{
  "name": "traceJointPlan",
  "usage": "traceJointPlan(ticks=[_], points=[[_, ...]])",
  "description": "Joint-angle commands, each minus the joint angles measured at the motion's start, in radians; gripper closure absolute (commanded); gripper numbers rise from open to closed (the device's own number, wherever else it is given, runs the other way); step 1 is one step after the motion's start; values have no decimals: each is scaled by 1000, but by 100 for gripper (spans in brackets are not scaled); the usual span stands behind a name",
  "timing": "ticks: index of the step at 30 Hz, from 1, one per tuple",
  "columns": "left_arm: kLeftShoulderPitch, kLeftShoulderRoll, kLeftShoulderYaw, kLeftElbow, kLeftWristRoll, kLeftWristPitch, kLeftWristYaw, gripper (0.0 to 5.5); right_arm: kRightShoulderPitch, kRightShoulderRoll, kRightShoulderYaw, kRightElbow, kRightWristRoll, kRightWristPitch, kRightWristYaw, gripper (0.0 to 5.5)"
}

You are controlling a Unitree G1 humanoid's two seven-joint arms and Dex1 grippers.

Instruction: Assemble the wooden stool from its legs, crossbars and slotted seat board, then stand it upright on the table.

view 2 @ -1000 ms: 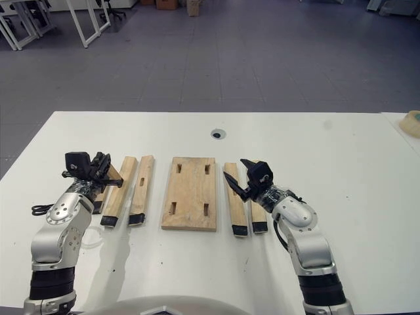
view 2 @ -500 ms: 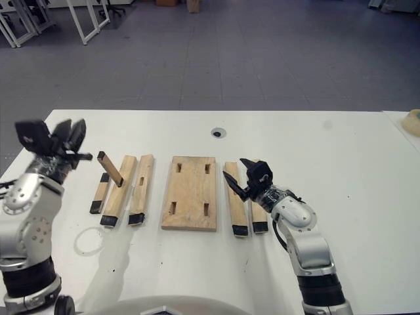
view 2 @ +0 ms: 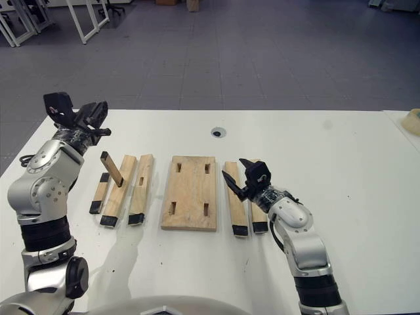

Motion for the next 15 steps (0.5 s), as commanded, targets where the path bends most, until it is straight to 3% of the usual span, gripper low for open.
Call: traceJointPlan(ticks=[1, 15], points=[[-22, -12, -7, 10, 18, -15, 8, 396, -15, 0, 1, 3, -9, 7, 2, 235], [-164, 33, -5, -68, 45, -19, 18, 396, 10, -2, 8, -13, -12, 4, 3, 235]])
